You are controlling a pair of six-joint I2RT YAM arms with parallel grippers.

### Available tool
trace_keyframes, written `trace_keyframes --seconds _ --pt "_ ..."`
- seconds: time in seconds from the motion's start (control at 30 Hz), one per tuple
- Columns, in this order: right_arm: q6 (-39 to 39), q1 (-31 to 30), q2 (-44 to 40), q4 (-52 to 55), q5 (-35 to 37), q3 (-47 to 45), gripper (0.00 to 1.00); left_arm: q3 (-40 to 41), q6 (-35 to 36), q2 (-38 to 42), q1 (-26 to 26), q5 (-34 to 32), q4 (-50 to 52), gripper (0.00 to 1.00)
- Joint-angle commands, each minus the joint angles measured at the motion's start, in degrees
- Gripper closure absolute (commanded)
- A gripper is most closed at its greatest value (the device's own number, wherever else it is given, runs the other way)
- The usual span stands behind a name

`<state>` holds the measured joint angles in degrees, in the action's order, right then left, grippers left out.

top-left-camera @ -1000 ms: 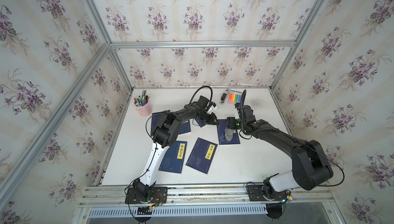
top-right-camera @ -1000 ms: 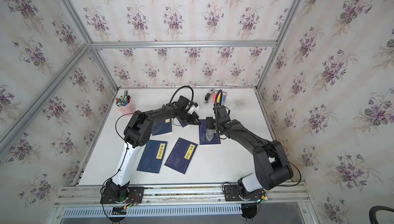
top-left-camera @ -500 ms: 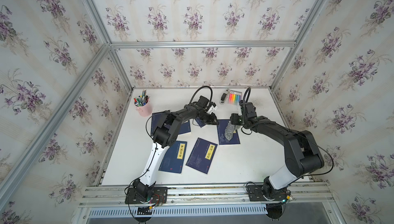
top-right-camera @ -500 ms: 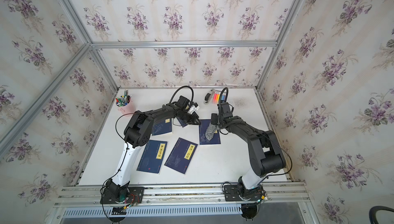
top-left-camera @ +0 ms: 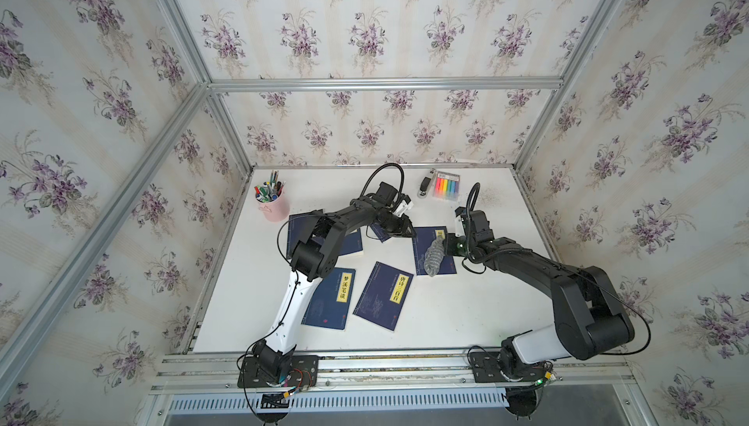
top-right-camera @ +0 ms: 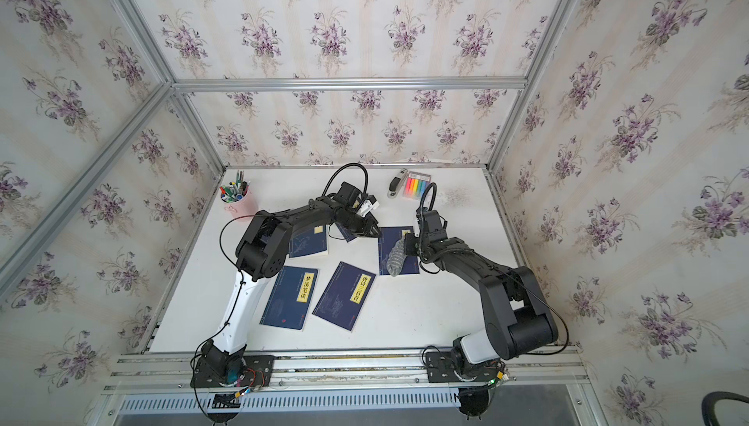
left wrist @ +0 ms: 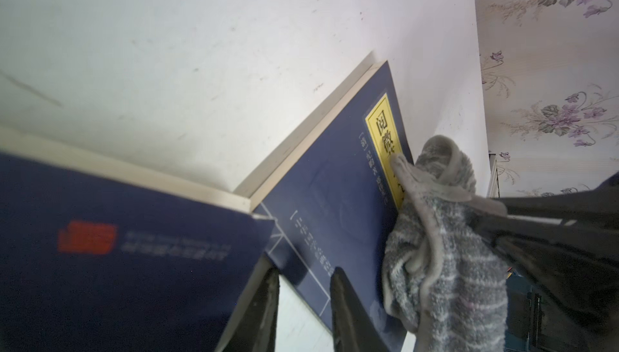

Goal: Wipe the cover of the book
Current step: Wipe the dirt from the cover of the book.

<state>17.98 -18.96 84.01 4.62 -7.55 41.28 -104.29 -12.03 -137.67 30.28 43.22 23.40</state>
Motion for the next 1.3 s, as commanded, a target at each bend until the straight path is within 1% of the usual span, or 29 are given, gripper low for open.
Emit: trace_keyframes --seconds 0.0,0.07,0.1,0.17,0.2,0.23,0.3,0.4,0.43,0.6,0.8,1.0,1.1,1.27 --pt "0.9 -0.9 -0.5 1.1 -2.7 -1.5 0.84 -0.1 0.2 0.4 0.0 -0.7 1.1 0.7" --pt "0.5 -1.3 0.4 1.5 -2.9 -1.9 0.79 -0.1 0.2 0.4 0.0 -0.7 1.1 0.7" --pt "0.3 -1.4 0.9 1.8 -2.9 -2.0 0.74 -0.1 0.1 0.4 0.0 -0.6 1.1 0.7" --pt "-0.1 -1.6 0.9 2.0 -2.6 -2.4 0.62 0.0 0.2 0.4 0.0 -0.6 1.1 0.7" --pt "-0.2 -1.6 0.5 2.3 -2.1 -2.5 0.53 0.0 0.2 0.4 0.0 -0.6 1.1 0.7" --pt "-0.3 -1.6 -0.3 2.5 -1.5 -2.5 0.47 0.0 0.2 0.5 0.0 -0.6 1.1 0.7" --pt "-0.6 -1.6 -2.2 2.8 -0.8 -2.3 0.37 0.0 0.2 0.4 0.0 -0.6 1.0 0.7" --pt "-1.5 -1.7 -5.7 3.1 -0.8 -1.8 0.25 -0.1 0.1 0.4 0.1 -0.4 1.0 0.7" --pt "-1.9 -2.0 -6.9 3.0 -0.8 -1.8 0.22 -0.1 0.2 0.4 0.0 -0.5 1.1 0.7" --pt "-3.4 -5.0 -9.2 3.8 0.2 -1.2 0.21 -0.3 0.2 0.3 0.0 -0.5 1.2 0.7" --pt "-4.6 -9.3 -7.2 5.6 3.3 -0.7 0.18 -0.3 0.4 0.2 0.0 -0.5 1.4 0.7" --pt "-5.1 -10.4 -5.0 5.8 4.1 -1.2 0.16 -0.4 0.5 0.2 -0.1 -0.4 1.6 0.7" --pt "-5.5 -10.5 -3.1 6.2 4.8 -0.9 0.18 -0.5 0.6 0.0 -0.1 -0.3 1.6 0.7" --pt "-5.2 -10.6 2.0 8.7 7.6 1.4 0.26 -0.5 0.6 -0.2 -0.1 -0.5 1.7 0.7"
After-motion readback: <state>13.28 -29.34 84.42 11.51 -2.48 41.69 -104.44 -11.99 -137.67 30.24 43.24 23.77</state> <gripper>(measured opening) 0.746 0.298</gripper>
